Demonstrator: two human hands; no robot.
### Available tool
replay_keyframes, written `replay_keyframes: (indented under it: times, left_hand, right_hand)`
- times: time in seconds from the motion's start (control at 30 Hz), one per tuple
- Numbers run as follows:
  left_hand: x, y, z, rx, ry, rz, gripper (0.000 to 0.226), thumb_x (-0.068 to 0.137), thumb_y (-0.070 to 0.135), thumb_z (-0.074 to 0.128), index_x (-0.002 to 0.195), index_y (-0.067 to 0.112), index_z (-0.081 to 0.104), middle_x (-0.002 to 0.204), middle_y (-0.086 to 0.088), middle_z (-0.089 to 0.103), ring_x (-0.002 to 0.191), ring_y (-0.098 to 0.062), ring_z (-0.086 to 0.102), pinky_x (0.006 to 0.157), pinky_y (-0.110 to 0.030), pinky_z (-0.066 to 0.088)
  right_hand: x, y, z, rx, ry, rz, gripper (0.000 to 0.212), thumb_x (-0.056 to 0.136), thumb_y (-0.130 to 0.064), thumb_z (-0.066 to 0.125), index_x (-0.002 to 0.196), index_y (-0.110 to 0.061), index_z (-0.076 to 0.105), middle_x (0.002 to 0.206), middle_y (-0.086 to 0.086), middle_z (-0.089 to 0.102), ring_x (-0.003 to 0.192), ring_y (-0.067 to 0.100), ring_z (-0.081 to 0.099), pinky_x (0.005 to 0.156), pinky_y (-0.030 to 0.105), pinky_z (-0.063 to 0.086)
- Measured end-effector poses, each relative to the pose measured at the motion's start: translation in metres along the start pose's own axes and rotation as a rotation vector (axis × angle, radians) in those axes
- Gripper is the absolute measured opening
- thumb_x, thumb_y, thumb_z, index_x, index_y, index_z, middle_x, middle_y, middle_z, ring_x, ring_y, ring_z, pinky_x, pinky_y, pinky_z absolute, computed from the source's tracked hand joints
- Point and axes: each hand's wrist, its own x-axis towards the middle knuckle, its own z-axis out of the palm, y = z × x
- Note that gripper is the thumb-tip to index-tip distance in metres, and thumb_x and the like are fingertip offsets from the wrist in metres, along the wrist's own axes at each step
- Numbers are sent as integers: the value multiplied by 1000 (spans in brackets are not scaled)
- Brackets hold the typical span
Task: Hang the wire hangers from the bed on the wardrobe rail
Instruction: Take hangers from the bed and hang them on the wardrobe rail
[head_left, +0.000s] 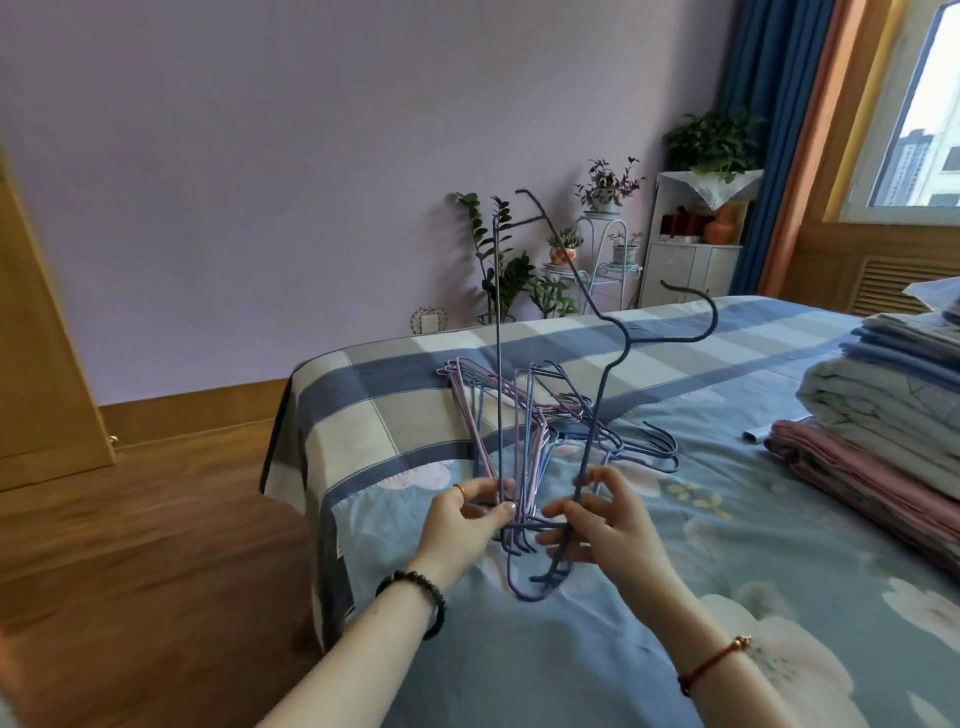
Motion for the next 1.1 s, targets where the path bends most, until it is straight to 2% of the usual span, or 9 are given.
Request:
replay_keyframes:
  times: [0.07, 0.13, 0.2, 0.3, 0.43, 0.57, 0.87, 0.97, 1.1]
  left_hand:
    - [-4, 19, -16, -43, -29, 42, 22, 82, -2, 63, 100, 10, 66, 79, 4, 64, 71, -5, 61, 67, -7, 49]
    - [-10, 41, -34, -54, -29, 104, 26, 82, -6, 61, 106, 2, 64, 78, 8, 64, 63, 7, 62, 64, -5, 49]
    - [-18, 66, -54, -59, -7, 166, 23, 82, -5, 60, 98, 11, 63, 77, 8, 63, 59, 12, 61, 59, -4, 47]
    - [-31, 102, -87, -90, 34, 215, 18, 87, 4, 58, 91, 21, 62, 77, 6, 65, 57, 7, 62, 56, -10, 50]
    - [-59, 146, -137, -107, 124, 290, 13, 89, 11, 55, 97, 18, 63, 72, 9, 68, 60, -3, 66, 60, -21, 56]
    - [-101, 183, -189, -72, 261, 377, 12, 88, 14, 57, 93, 23, 63, 70, 9, 69, 62, -6, 67, 62, -26, 58]
    - [-219, 233, -314, -96, 684, 449, 12, 88, 11, 57, 87, 21, 64, 64, 11, 69, 56, -8, 67, 55, -25, 57]
    - [-264, 242, -353, -139, 826, 443, 13, 89, 8, 55, 86, 18, 63, 72, 4, 67, 53, -8, 66, 52, -24, 57]
    - [-324, 253, -398, -173, 980, 453, 11, 90, 7, 54, 89, 15, 61, 78, 0, 64, 51, -8, 66, 50, -23, 56]
  right_hand:
    - [-3, -13, 11, 37, -17, -45, 21, 89, 6, 46, 89, -14, 43, 74, 13, 66, 50, 21, 65, 48, 29, 55]
    - [-4, -27, 23, 42, -42, -95, 22, 89, 4, 49, 90, -17, 44, 75, 12, 68, 54, 23, 67, 53, 34, 58]
    - [-7, -43, 38, 44, -74, -157, 23, 88, 3, 51, 90, -20, 45, 75, 10, 69, 55, 22, 68, 55, 35, 58]
    - [-14, -71, 66, 81, -129, -253, 22, 88, 3, 51, 90, -18, 46, 76, 12, 69, 54, 19, 68, 53, 31, 58]
    - [-30, -109, 109, 120, -234, -374, 24, 87, 4, 51, 87, -20, 48, 74, 12, 67, 54, 19, 68, 54, 31, 59]
    - [-51, -145, 158, 143, -334, -493, 25, 87, 3, 52, 90, -22, 52, 69, 5, 68, 55, 17, 68, 55, 29, 59]
    - [-127, -210, 299, 239, -654, -606, 23, 90, -5, 51, 105, -22, 56, 74, 8, 67, 59, 16, 68, 60, 29, 59]
    - [-161, -224, 349, 277, -778, -607, 23, 90, -5, 51, 108, -19, 56, 72, 7, 66, 56, 15, 67, 62, 33, 59]
    - [-209, -238, 409, 313, -934, -611, 29, 88, 0, 52, 109, -20, 55, 72, 5, 66, 56, 13, 66, 63, 30, 58]
